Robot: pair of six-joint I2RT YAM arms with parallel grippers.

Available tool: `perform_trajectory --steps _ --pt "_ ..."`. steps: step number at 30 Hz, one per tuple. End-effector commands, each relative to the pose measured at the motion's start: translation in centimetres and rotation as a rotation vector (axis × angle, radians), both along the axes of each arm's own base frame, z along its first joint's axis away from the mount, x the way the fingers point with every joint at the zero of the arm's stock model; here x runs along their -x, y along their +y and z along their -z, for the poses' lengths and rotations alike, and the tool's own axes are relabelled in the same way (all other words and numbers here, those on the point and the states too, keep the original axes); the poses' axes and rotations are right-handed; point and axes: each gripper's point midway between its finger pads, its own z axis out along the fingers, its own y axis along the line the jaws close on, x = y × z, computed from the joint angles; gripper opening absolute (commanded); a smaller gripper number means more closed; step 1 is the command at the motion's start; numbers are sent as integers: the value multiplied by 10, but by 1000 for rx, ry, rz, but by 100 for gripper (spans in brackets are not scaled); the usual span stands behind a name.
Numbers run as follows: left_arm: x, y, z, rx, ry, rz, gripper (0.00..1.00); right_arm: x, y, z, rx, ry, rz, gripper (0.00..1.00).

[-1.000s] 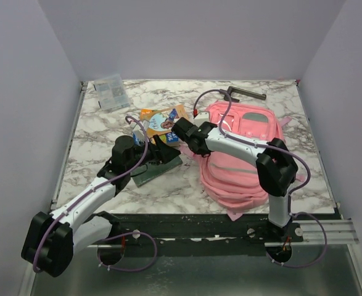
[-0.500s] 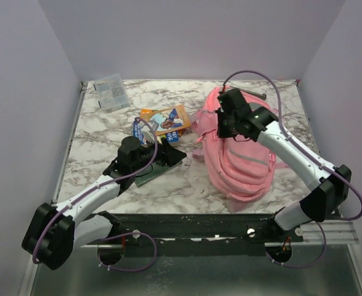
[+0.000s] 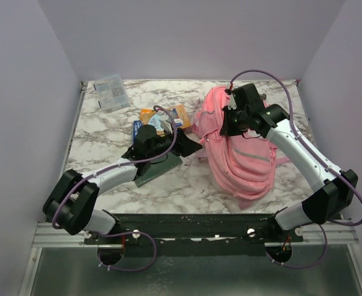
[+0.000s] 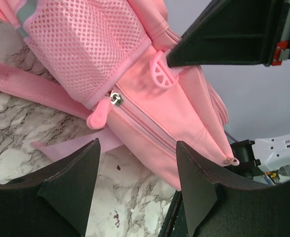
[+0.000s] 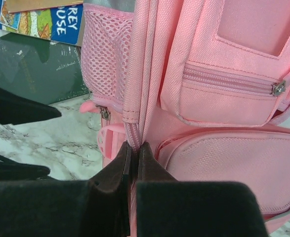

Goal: Pack the student bag
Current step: Unzip the student bag at the center of the board.

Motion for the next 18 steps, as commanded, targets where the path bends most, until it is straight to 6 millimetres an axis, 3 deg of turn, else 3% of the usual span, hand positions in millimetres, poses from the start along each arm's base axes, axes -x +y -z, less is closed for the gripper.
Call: perform_trajectory --steps 1,7,12,18 --pt "-10 -16 -8 37 7 34 65 -4 14 -24 -95 -71 -58 1" --pt "-18 -22 4 49 78 28 64 -5 15 -23 -106 -65 -60 0" --pt "-27 -23 8 55 94 -5 77 -4 15 -24 -109 -65 -62 1" --pt "-25 -35 9 147 179 50 77 -6 17 -25 -115 -66 -66 1"
